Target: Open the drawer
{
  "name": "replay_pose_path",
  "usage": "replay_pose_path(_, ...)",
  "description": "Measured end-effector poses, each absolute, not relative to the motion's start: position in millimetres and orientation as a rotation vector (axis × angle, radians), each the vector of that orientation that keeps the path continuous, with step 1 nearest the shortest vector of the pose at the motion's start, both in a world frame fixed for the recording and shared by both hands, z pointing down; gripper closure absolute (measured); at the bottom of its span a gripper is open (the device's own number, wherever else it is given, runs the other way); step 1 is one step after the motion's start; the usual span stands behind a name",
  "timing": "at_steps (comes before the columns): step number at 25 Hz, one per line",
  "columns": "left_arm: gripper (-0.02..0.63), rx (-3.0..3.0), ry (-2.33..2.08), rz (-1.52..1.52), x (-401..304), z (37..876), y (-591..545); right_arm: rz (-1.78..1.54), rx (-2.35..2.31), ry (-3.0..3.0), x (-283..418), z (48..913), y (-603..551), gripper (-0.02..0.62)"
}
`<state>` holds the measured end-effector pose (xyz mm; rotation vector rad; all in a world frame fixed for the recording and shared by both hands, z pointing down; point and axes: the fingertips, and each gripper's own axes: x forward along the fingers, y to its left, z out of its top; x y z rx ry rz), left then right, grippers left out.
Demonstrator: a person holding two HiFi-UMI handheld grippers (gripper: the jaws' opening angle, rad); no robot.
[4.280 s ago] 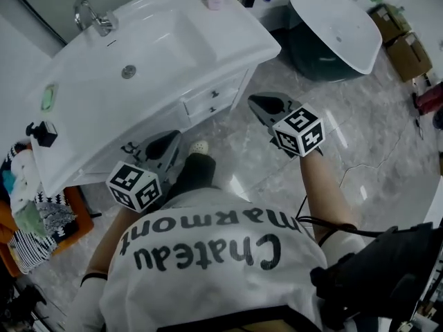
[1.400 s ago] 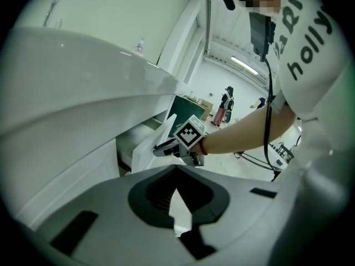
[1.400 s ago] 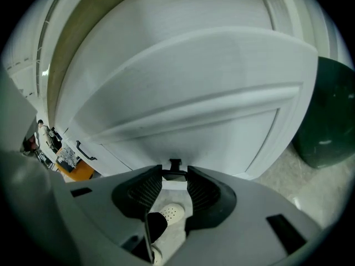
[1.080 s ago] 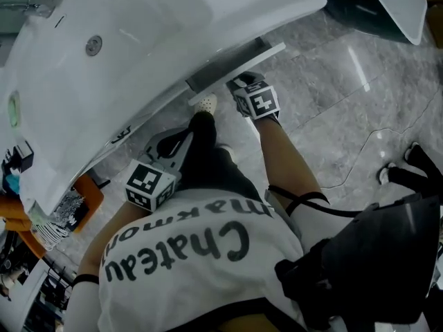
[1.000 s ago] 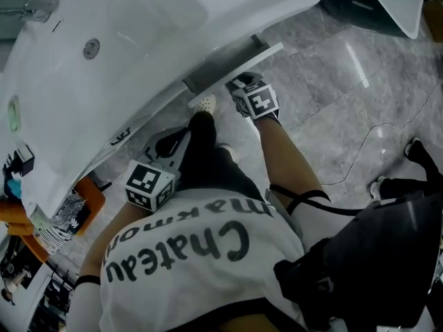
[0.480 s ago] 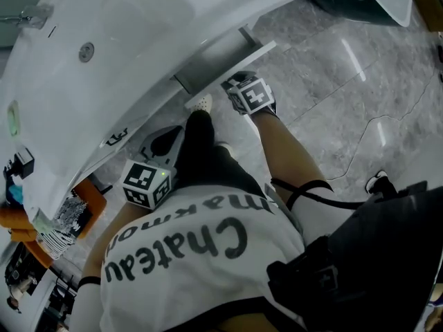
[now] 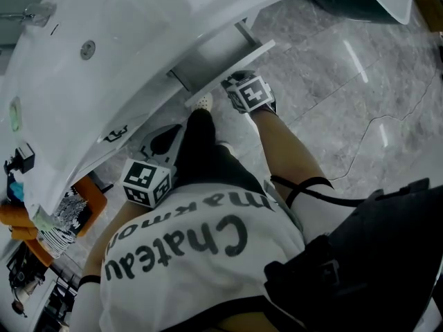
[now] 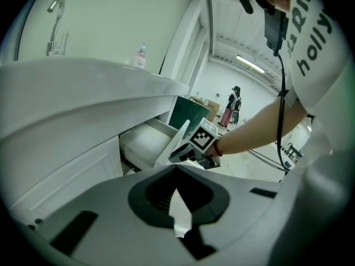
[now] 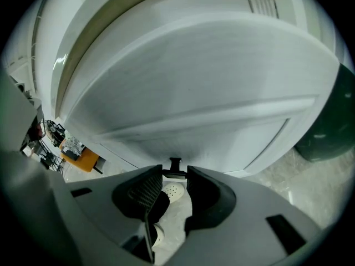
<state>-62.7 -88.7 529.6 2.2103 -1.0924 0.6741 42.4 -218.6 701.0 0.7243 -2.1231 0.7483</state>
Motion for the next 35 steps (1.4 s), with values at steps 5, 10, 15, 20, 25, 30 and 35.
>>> replay_pose_path(5,0.598,2.222,-1.087,0.679,-58.5,528.5,-86.0,0.753,0.714,-2.103,49.4,696.3,-211.2,0.451)
replay_pose_path(10,0.598,2.230,-1.097,0.677,-59.1,527.8,-85.2,0.764,0.701,-2.110,49.8,690.8,-204.7,0.451)
replay_pose_path(15,0.598,2.232,-1.106,0.683,-61.6,529.6,-86.0,0.757,0.715,-2.079,60.5,695.6,-196.7,0.451)
replay_pose_path(20,0.598,2.231,-1.101,0.680,-63.8,535.1,-82.9,0.743,0.715,-2.085,62.3,684.1,-191.1,0.451)
replay_pose_path(25,0.598,2.230,-1.092,0.674,-63.9,537.6,-77.5,0.750,0.701,-2.092,67.5,700.6,-182.7,0.451)
replay_pose_path(30,0.598,2.215,-1.098,0.658,-68.3,540.5,-75.7,0.743,0.704,-2.070,73.1,699.2,-176.7,0.451)
replay_pose_path(35,0.598,2.217,-1.098,0.654,-70.5,542.1,-69.2,0.740,0.712,-2.070,75.3,693.6,-172.1,0.451)
